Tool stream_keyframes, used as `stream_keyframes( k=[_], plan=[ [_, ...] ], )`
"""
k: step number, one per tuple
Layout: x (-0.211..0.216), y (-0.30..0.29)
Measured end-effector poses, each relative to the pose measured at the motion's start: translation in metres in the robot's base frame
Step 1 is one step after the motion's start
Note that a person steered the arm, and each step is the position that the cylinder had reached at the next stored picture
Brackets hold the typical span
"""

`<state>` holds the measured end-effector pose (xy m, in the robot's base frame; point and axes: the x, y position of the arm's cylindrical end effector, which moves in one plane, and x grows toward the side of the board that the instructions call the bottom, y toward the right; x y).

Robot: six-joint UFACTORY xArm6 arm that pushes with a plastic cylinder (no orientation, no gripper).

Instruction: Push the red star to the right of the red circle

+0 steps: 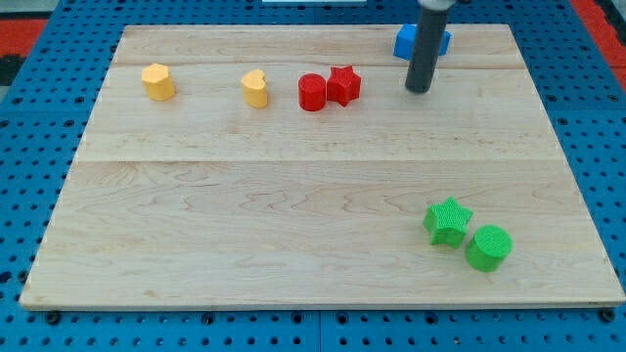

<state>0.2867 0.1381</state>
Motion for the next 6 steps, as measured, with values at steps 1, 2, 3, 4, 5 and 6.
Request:
stream_keyframes(
  k=[1,2,3,4,5,6],
  plan=[
    [-0.075,-0.067],
    [-0.060,-0.117],
    [-0.048,-0.165],
    [-0.013,-0.151],
    [0.010,-0.110],
    [0.024,-0.041]
  ],
)
